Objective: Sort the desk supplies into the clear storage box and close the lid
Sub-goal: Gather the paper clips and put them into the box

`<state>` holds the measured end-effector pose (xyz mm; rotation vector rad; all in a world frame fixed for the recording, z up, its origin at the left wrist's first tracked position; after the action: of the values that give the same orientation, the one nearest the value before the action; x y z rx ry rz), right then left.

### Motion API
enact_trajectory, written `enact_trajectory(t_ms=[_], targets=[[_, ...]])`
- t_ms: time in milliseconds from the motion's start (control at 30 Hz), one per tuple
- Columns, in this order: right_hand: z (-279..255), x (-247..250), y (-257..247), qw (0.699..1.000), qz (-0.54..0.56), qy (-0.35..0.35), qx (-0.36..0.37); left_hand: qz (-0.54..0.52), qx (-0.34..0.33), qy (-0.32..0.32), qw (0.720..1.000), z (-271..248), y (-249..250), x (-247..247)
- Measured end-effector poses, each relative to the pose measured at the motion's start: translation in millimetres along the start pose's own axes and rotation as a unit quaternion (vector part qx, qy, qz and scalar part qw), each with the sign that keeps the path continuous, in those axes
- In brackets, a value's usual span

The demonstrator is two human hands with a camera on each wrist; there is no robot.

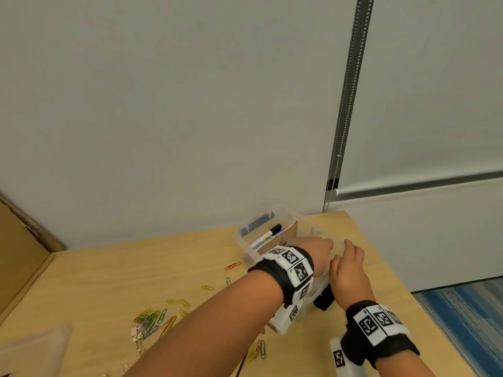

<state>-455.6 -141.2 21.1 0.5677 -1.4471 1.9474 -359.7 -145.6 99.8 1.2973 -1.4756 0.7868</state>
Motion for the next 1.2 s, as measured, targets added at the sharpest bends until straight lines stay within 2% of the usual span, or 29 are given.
enact_trajectory(t_ms=[67,167,267,367,500,600,700,833,967,1033,1200], targets=[[-0.7,-0.3,0.1,1.0,-0.012,-0.009,-0.005,-0.057,-0.011,0.037,0.998,-25.6,-12.1,-2.5],[-2.7,3.3,-2.9,0.998,-0.059,-0.016,-0.015,-0.164,-0.041,0.15,0.974,-75.8,-37.4,-8.7],[-5.2,5.0,-14.0,0.991,-0.133,-0.026,0.006,-0.198,-0.017,0.21,0.957,-121.0,-74.1,-35.8],[-14.5,6.4,-45.6,0.985,-0.148,0.0,0.089,-0.207,0.053,0.199,0.957,-153.3,-118.1,-77.1],[-39.0,-6.9,-109.4,0.971,-0.092,-0.001,0.223,-0.203,0.133,0.171,0.955,-188.6,-174.7,-127.2],[-67.6,-33.6,-146.7,0.95,-0.065,-0.051,0.3,-0.21,0.215,0.175,0.938,-214.7,-224.8,-143.5],[-95.9,-72.4,-163.2,0.932,-0.059,-0.129,0.333,-0.201,0.286,0.176,0.92,-231.8,-275.6,-147.5],[-112.8,-131.7,-162.5,0.916,-0.07,-0.254,0.304,-0.19,0.342,0.138,0.91,-229.3,-328.4,-147.8],[-110.4,-172.5,-160.3,0.904,-0.096,-0.328,0.257,-0.179,0.34,0.093,0.919,-208.1,-352.2,-151.2],[-105.1,-183.8,-156.1,0.899,-0.137,-0.342,0.235,-0.172,0.333,0.082,0.924,-200.4,-356.9,-152.5],[-94.7,-188.8,-134.5,0.914,-0.186,-0.323,0.162,-0.176,0.326,0.087,0.925,-192.6,-364.0,-156.3]])
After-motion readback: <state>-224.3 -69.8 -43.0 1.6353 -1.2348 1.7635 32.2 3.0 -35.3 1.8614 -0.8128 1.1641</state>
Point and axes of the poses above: each hand's wrist, its own z-axis towards the middle knuckle, its own x-axis out of the back of the hand, y = z × x, the point moved 5 cm from there along z, towards the middle knuckle, and after that the axes turned 11 degrees about x, right-handed, at the moved point
